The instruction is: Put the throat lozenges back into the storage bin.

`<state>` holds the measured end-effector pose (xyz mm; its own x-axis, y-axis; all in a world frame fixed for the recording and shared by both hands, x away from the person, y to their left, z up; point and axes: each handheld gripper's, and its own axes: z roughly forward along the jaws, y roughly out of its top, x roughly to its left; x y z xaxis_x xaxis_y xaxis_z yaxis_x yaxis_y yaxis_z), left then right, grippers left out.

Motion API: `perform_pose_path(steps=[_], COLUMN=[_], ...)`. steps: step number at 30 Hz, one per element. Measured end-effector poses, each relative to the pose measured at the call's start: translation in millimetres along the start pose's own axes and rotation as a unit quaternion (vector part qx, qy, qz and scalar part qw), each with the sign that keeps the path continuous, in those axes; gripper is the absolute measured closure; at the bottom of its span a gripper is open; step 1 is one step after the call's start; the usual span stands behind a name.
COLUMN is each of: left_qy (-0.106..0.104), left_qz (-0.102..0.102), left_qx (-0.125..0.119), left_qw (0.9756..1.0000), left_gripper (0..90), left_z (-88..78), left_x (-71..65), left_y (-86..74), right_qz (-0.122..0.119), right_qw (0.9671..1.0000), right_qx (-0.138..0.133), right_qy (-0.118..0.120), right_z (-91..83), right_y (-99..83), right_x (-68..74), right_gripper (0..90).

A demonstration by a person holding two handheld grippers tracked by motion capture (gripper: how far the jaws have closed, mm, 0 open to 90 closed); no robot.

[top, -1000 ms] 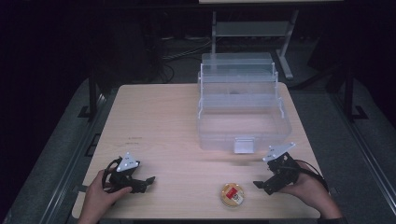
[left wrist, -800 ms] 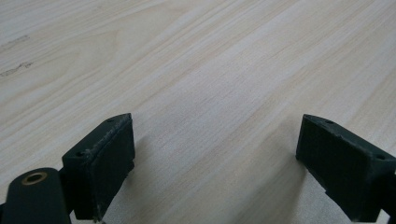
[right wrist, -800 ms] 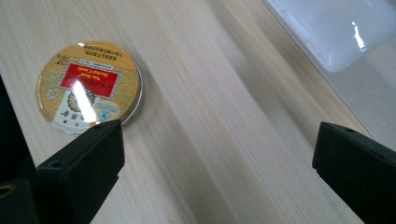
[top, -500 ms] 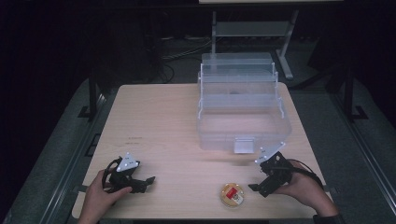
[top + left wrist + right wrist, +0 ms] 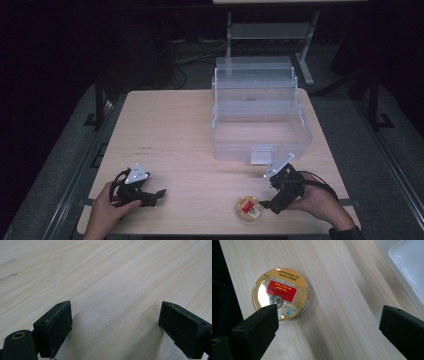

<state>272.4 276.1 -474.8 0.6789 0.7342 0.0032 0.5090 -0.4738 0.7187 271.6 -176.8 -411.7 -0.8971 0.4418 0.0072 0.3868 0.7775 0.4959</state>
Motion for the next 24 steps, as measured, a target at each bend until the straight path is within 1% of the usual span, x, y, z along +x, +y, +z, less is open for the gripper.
perform_pose_path(steps=[5, 7, 9, 24], left_qy=[0.000, 0.000, 0.000, 0.000], left_qz=[0.000, 0.000, 0.000, 0.000], left_qx=[0.000, 0.001, 0.001, 0.001], left_qw=[1.0000, 1.0000, 1.0000, 1.0000], left_gripper=[10.7, 10.7, 10.7, 10.7], left_z=[-0.1, -0.1, -0.2, -0.1], left_x=[0.0, 0.0, 0.0, 0.0], left_y=[0.0, 0.1, 0.1, 0.1], right_qz=[-0.011, -0.011, -0.018, -0.037], right_qw=[0.9999, 0.9998, 0.9997, 0.9987], right_qx=[0.006, 0.008, 0.010, 0.022], right_qy=[0.008, 0.011, 0.014, 0.027], right_z=[3.8, 5.2, 6.9, 17.0], right_y=[5.0, 6.9, 8.7, 19.7], right_x=[4.6, 6.6, 7.6, 18.1], right_gripper=[2.0, 1.9, 1.9, 1.9])
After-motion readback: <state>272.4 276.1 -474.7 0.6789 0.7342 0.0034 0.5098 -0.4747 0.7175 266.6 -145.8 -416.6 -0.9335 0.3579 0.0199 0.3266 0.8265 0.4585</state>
